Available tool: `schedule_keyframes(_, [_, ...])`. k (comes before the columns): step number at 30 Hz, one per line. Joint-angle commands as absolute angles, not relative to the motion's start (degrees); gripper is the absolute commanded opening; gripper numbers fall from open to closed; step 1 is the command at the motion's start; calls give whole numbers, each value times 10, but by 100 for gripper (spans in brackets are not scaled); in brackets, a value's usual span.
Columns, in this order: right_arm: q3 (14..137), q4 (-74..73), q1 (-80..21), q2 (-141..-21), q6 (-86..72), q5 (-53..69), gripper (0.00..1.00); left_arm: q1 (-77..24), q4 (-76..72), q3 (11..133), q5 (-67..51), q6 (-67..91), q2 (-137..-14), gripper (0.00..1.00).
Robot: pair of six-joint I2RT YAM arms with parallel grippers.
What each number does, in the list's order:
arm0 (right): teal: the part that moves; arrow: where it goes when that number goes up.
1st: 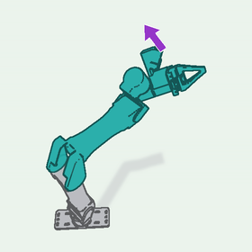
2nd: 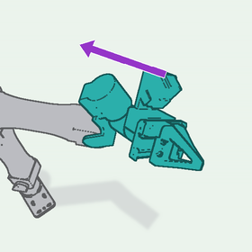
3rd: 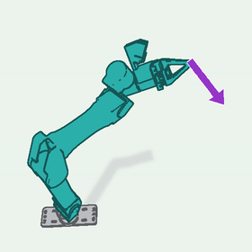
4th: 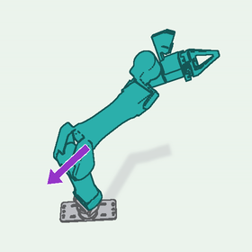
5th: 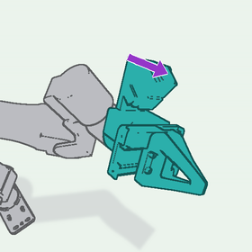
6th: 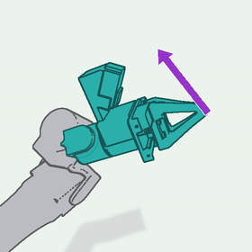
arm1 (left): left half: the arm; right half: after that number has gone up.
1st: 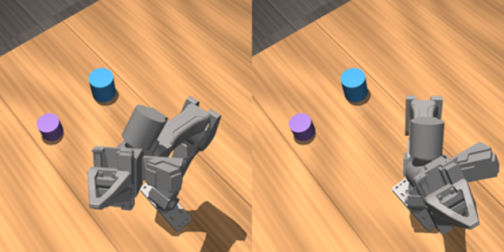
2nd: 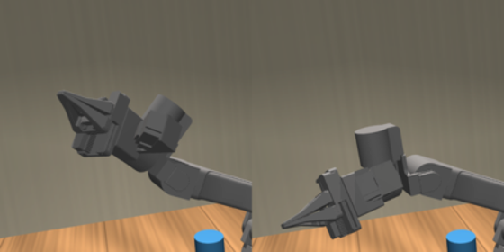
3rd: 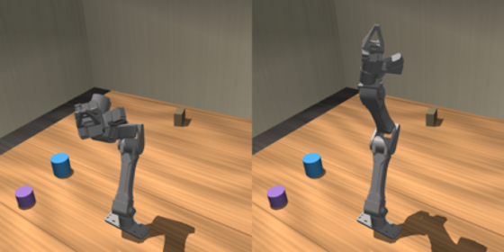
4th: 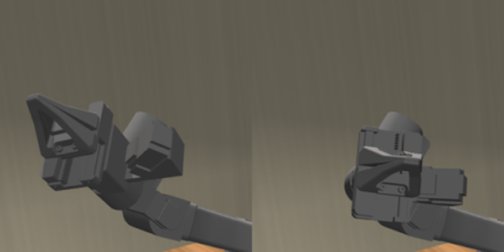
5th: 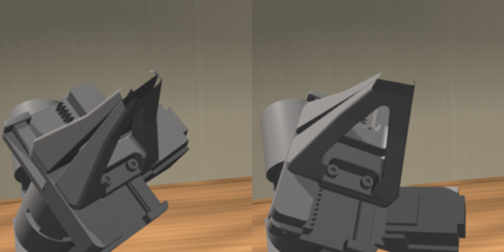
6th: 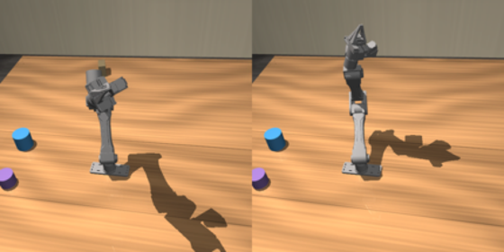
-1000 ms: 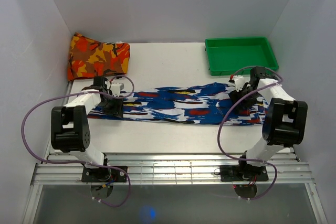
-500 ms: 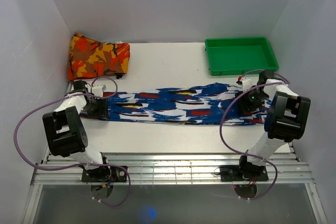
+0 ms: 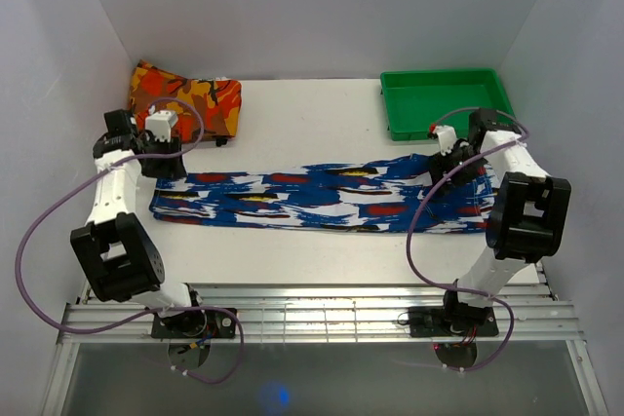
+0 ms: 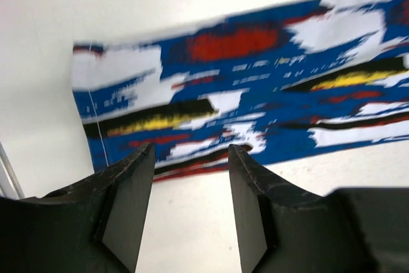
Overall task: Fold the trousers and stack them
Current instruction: Fold the trousers
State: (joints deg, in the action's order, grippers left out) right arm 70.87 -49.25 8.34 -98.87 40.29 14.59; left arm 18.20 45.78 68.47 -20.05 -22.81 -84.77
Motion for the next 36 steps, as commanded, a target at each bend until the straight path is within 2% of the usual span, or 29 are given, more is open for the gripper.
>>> schedule_keyframes(1, [773, -510, 52, -977, 367, 220, 70, 181, 456, 734, -299, -218, -897, 59])
schedule_keyframes(5, [816, -467, 15, -998, 339, 269, 58, 145, 419, 771, -372, -227, -946, 57])
schedule_keyframes(10, [891, -451, -42, -1072, 337, 244, 49, 118, 353, 784, -315, -164, -1006, 54])
schedule_keyframes(15, [864, -418, -82, -1118, 352, 179, 41, 118, 356, 788, -271, -156, -1063, 48])
schedule_keyframes(19, [776, -373, -103, -1102, 357, 147, 37, 133, 373, 746, -209, -177, -1063, 40])
schedule_keyframes(23, [656, -324, -127, -1074, 345, 118, 38, 179, 381, 680, -145, -213, -1052, 35])
schedule_keyframes(28, [599, -301, -150, -1043, 308, 129, 41, 239, 367, 671, -112, -262, -1047, 34])
schedule_keyframes(31, [592, -307, -177, -1020, 292, 147, 47, 240, 373, 706, -160, -288, -1038, 40])
schedule_keyframes(32, [596, -314, -183, -1012, 287, 175, 50, 239, 383, 718, -185, -293, -1028, 47])
schedule_keyframes(33, [604, -321, -181, -999, 282, 191, 52, 236, 391, 729, -232, -305, -1022, 50])
schedule_keyframes(36, [664, -351, -166, -977, 277, 212, 58, 208, 404, 758, -293, -328, -982, 56])
